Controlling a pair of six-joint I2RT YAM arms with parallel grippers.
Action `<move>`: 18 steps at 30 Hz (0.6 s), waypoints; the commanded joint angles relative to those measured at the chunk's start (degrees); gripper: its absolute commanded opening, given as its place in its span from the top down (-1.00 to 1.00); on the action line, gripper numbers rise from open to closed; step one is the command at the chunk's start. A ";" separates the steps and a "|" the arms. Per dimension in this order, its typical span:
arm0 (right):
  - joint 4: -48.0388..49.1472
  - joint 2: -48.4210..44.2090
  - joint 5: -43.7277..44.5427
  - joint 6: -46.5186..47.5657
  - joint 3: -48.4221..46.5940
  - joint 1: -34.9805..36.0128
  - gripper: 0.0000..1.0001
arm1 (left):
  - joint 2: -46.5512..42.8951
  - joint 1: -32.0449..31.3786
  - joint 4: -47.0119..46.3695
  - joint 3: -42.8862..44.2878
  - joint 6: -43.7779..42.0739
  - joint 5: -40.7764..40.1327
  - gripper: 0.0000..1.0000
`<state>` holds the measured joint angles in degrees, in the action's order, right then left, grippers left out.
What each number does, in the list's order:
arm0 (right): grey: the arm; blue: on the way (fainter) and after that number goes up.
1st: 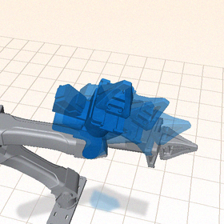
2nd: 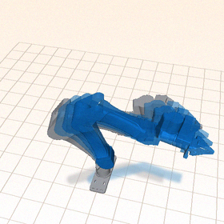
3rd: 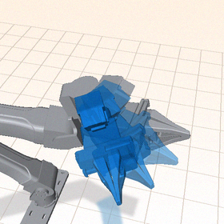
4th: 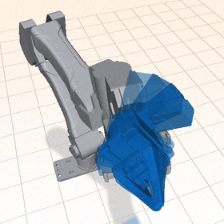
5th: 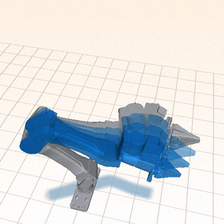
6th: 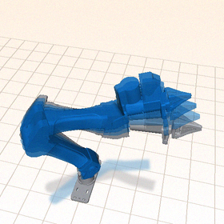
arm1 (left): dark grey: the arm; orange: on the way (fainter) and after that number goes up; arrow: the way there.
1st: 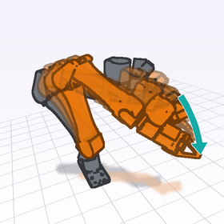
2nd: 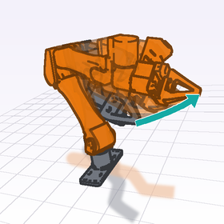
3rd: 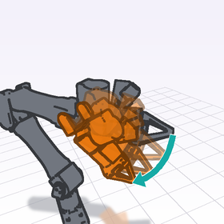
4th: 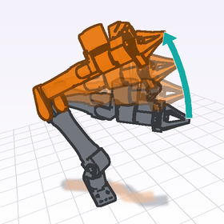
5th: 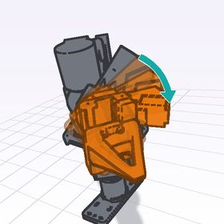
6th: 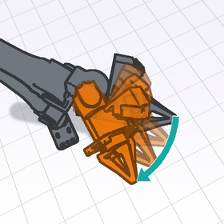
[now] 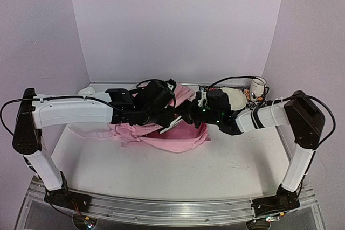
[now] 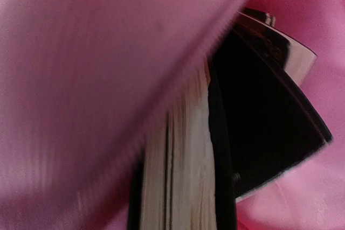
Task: Pack the student bag
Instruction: Place the book in the largest pocket of the bag.
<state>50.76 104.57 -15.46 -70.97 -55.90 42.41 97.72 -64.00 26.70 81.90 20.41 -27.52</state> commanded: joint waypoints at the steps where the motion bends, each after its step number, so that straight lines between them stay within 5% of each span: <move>1: 0.56 7.02 3.29 3.63 -12.40 1.36 1.00 | -8.73 -2.83 -8.13 -1.99 -0.93 5.49 1.00; 3: -2.21 10.70 3.29 4.82 -17.26 1.87 0.97 | -10.15 -2.97 -9.09 -4.24 -0.55 5.77 1.00; 7: -5.94 13.02 2.02 6.58 -20.90 2.32 0.57 | -12.22 -2.88 -9.69 -7.32 0.79 3.98 1.00; 18: -20.46 -5.06 2.25 23.07 -9.33 2.30 -0.36 | -11.54 -2.71 -10.96 -9.29 3.21 4.55 1.00</move>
<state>35.77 110.22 -13.45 -56.99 -68.08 44.77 88.62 -65.29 22.86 71.57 22.79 -26.24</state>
